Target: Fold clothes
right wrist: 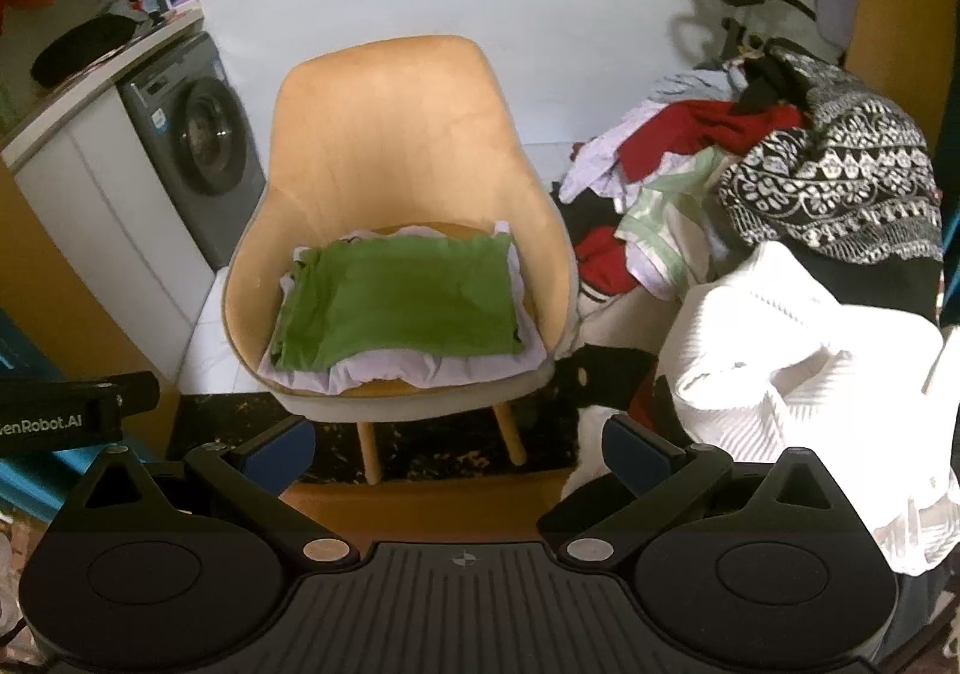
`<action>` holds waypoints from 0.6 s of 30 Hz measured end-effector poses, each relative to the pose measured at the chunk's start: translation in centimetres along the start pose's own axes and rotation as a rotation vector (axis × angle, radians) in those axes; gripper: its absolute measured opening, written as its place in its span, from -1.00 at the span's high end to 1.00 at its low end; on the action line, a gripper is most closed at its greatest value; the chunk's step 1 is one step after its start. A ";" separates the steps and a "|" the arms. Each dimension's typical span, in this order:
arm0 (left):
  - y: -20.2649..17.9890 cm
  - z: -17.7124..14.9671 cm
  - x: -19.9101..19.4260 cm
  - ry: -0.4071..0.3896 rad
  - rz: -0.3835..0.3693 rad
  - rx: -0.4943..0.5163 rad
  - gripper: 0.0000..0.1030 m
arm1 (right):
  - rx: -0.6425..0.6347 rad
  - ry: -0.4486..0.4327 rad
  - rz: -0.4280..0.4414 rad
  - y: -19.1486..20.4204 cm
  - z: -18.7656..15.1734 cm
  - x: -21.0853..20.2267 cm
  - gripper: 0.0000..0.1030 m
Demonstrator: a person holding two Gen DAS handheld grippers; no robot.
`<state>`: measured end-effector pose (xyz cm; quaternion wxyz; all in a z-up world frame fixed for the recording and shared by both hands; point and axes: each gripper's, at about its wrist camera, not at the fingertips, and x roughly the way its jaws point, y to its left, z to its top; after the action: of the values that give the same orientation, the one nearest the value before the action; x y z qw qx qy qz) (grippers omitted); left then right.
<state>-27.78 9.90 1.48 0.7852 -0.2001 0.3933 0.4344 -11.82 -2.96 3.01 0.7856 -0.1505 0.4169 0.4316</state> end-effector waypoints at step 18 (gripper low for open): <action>-2.5 1.0 0.5 -0.016 -0.039 0.081 -0.99 | 0.015 -0.047 -0.030 -1.4 0.1 -0.8 -0.99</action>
<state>-25.09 9.40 1.63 0.8043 -0.1722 0.4002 0.4041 -10.82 -4.16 3.56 0.8028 -0.1407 0.3990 0.4201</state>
